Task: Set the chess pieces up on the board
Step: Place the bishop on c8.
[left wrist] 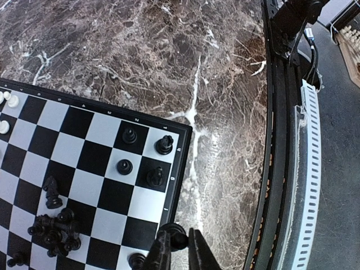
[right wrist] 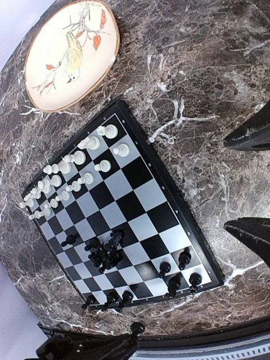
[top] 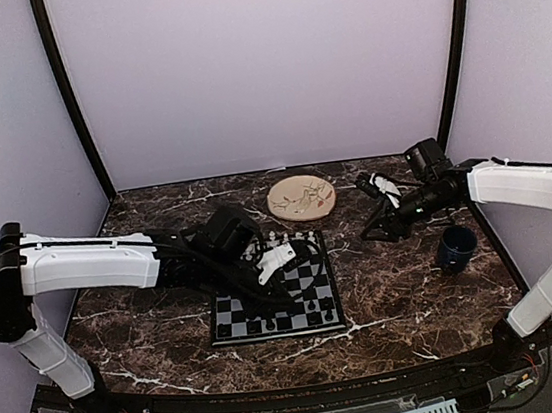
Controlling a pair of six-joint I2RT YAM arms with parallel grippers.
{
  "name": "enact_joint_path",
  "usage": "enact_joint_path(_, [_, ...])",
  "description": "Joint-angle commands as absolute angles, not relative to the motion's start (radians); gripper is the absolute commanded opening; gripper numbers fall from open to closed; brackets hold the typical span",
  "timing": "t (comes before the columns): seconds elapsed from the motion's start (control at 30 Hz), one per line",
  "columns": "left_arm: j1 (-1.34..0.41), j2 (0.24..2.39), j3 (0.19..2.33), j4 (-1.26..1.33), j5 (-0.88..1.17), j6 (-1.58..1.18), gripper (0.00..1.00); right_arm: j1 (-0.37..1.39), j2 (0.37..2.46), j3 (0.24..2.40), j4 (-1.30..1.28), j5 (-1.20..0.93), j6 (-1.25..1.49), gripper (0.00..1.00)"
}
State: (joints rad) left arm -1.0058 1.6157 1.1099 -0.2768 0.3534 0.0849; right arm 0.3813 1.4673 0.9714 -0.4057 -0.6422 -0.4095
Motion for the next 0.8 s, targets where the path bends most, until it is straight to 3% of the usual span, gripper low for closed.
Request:
enact_joint_path(0.0, [-1.023, 1.654, 1.089, -0.241, 0.325, 0.125, 0.13, 0.376, 1.461, 0.963, -0.350, -0.624, -0.410, 0.41])
enact_joint_path(0.77, [-1.036, 1.799, 1.073, -0.093, 0.284, 0.049, 0.13, 0.376, 1.455, 0.952, -0.348, -0.640, -0.425, 0.41])
